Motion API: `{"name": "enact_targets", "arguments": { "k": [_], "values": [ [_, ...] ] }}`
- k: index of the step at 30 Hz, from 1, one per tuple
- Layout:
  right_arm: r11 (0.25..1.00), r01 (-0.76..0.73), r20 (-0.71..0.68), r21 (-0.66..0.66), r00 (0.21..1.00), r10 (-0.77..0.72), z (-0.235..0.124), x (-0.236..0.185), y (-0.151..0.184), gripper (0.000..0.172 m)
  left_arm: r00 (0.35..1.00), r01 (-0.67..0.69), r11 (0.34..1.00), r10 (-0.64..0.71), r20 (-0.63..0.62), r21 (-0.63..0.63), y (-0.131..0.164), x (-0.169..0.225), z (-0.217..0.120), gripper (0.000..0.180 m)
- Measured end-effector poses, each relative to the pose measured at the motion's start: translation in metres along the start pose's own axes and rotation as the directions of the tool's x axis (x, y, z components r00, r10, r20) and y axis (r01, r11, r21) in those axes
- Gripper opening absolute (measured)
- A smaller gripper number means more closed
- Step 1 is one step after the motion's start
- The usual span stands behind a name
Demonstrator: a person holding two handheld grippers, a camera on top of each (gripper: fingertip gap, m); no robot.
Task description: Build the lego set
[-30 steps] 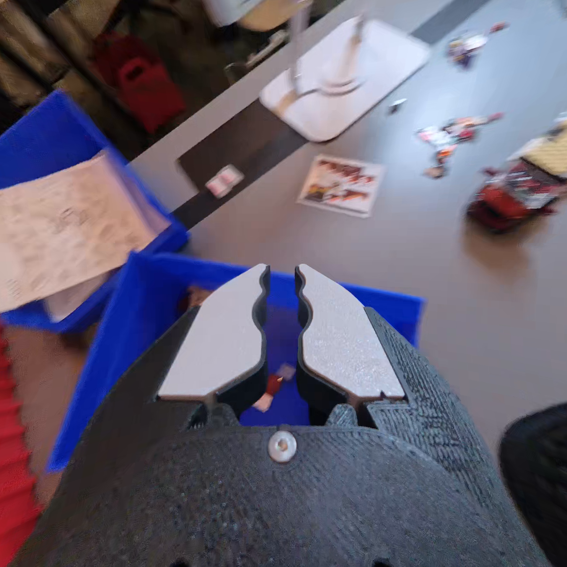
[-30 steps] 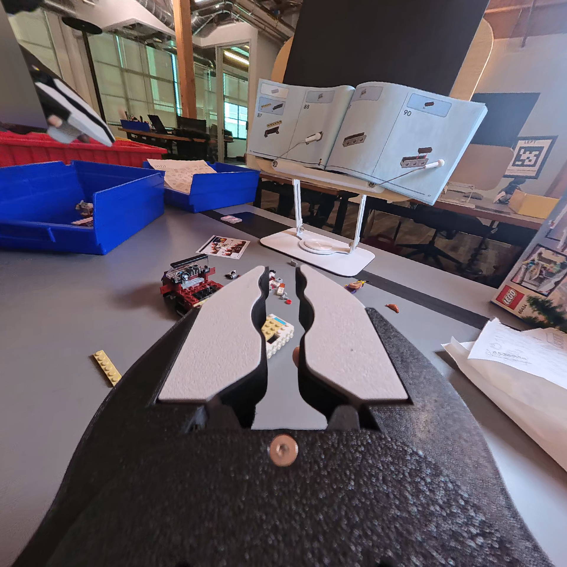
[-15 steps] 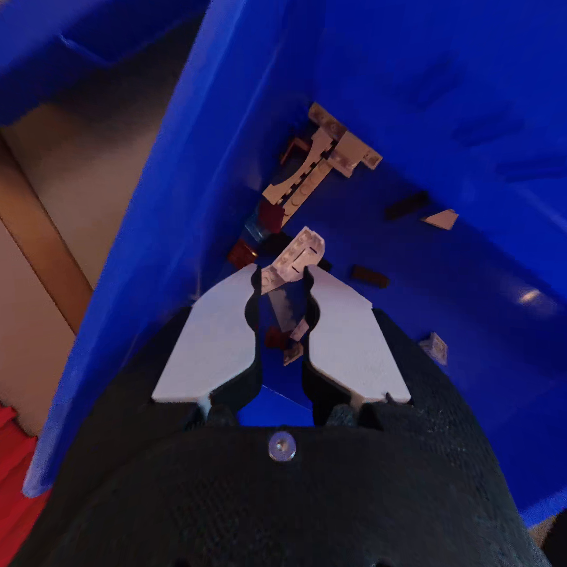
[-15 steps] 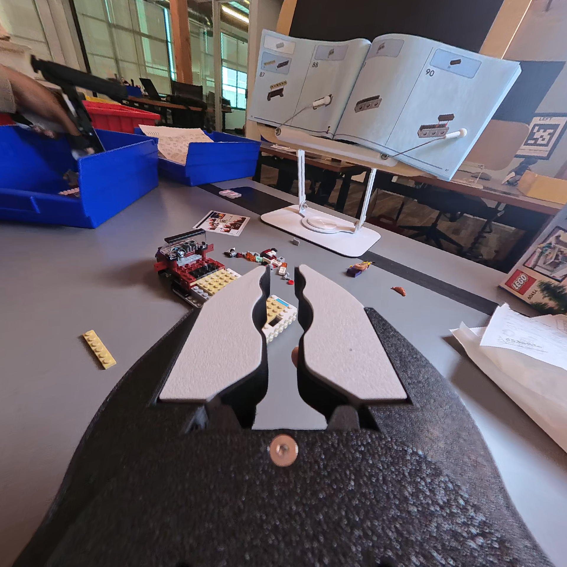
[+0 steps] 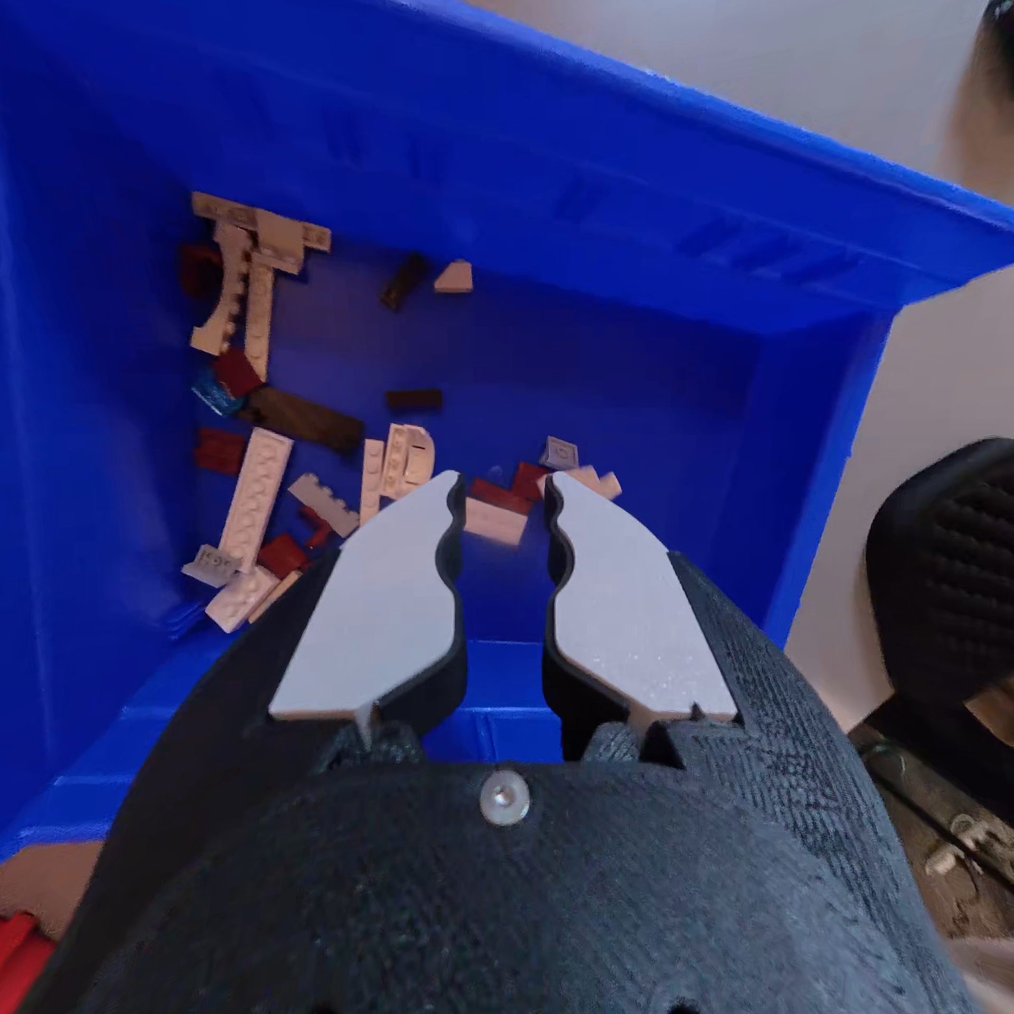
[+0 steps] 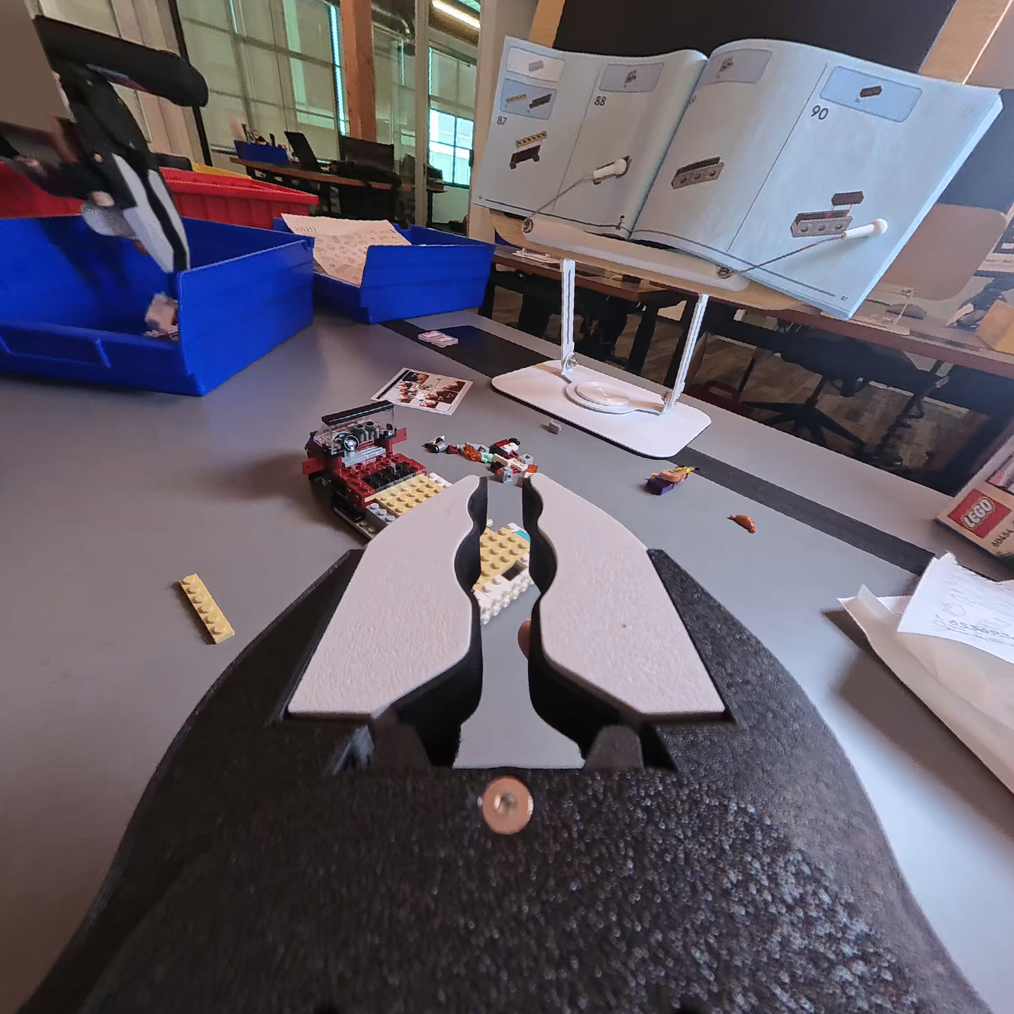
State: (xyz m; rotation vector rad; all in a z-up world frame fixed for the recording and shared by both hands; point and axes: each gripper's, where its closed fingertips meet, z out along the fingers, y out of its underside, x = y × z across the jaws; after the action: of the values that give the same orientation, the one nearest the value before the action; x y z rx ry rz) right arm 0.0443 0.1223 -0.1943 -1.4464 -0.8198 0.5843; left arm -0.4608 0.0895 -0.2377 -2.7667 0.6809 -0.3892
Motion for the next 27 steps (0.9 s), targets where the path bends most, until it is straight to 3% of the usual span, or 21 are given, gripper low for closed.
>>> {"name": "enact_targets", "arguments": {
  "k": [4, 8, 13, 18, 22, 27],
  "values": [
    [1.000, 0.009, 0.004, -0.002, 1.000, -0.009, 0.000, -0.002, 0.000, 0.012, 0.976, 0.162, 0.984, -0.170, 0.137, 0.072, -0.010, -0.041, 0.004, 0.017],
    [1.000, 0.017, 0.003, -0.002, 1.000, -0.016, -0.001, -0.002, -0.001, 0.011, 0.931, 0.301, 0.954, -0.295, 0.215, 0.003, 0.001, -0.067, 0.026, 0.019],
    [1.000, 0.017, 0.005, -0.003, 1.000, -0.017, -0.001, -0.002, -0.001, 0.011, 0.906, 0.373, 0.927, -0.355, 0.230, -0.037, 0.009, -0.075, 0.042, 0.012],
    [1.000, 0.016, 0.011, -0.004, 1.000, -0.015, -0.001, -0.002, -0.001, 0.011, 0.913, 0.330, 0.944, -0.313, 0.262, -0.025, 0.007, -0.076, 0.038, 0.007],
    [1.000, 0.023, 0.010, 0.008, 1.000, -0.023, -0.003, -0.002, -0.004, 0.011, 0.931, 0.233, 0.966, -0.254, 0.261, 0.109, -0.016, -0.058, 0.007, 0.004],
    [0.999, 0.031, 0.033, 0.021, 0.999, -0.031, -0.004, -0.008, -0.008, 0.011, 0.976, 0.032, 0.916, -0.115, 0.186, 0.400, -0.065, 0.025, -0.047, 0.004]
  ]
}}
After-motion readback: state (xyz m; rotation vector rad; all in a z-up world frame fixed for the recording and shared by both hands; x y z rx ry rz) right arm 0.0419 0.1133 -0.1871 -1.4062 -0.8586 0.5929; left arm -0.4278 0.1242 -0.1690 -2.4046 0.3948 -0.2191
